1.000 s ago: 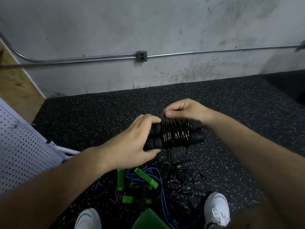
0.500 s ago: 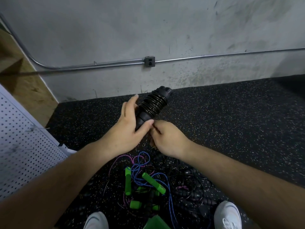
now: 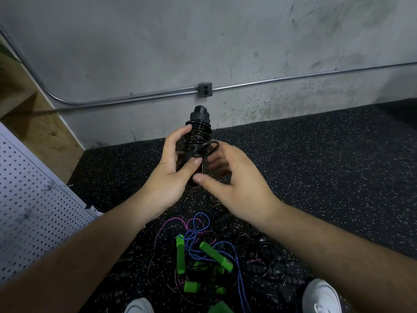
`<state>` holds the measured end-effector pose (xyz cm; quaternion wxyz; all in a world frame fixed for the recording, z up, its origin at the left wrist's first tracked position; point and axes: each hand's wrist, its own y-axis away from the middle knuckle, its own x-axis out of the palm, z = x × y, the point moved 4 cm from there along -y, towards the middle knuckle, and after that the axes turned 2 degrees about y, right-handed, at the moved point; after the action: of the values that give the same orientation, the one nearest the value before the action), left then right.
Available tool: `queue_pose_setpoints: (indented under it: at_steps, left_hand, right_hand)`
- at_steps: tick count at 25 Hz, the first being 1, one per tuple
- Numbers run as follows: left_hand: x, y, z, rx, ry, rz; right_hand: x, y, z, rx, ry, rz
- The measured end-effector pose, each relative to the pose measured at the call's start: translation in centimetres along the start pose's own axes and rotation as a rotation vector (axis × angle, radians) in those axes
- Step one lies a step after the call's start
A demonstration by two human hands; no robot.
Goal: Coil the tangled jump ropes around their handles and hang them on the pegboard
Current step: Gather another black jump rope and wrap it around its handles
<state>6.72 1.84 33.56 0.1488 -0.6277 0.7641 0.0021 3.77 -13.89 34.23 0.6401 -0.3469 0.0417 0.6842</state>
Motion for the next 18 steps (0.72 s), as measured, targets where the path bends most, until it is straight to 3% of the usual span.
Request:
queue_pose_setpoints:
  at_steps: [7, 10, 13, 18]
  left_hand:
    - [2.1, 0.8, 0.0, -0.093, 0.373, 0.087]
    - [2.5, 0.9, -0.2, -0.179, 0.530, 0.107]
    - [2.0, 0.4, -0.5, -0.211, 0.653, 0.096]
    - [1.0, 0.0, -0.2, -0.242, 0.707, 0.049]
  right_hand:
    - [-0.4, -0.9, 0.8, -0.375, 0.545, -0.227]
    - [-1.4, -1.4, 0.9, -0.410, 0.551, -0.292]
    - [-2.9, -1.4, 0.2, -0.448, 0.488, -0.222]
    - [-2.9, -0.8, -1.5, -0.515, 0.658, -0.047]
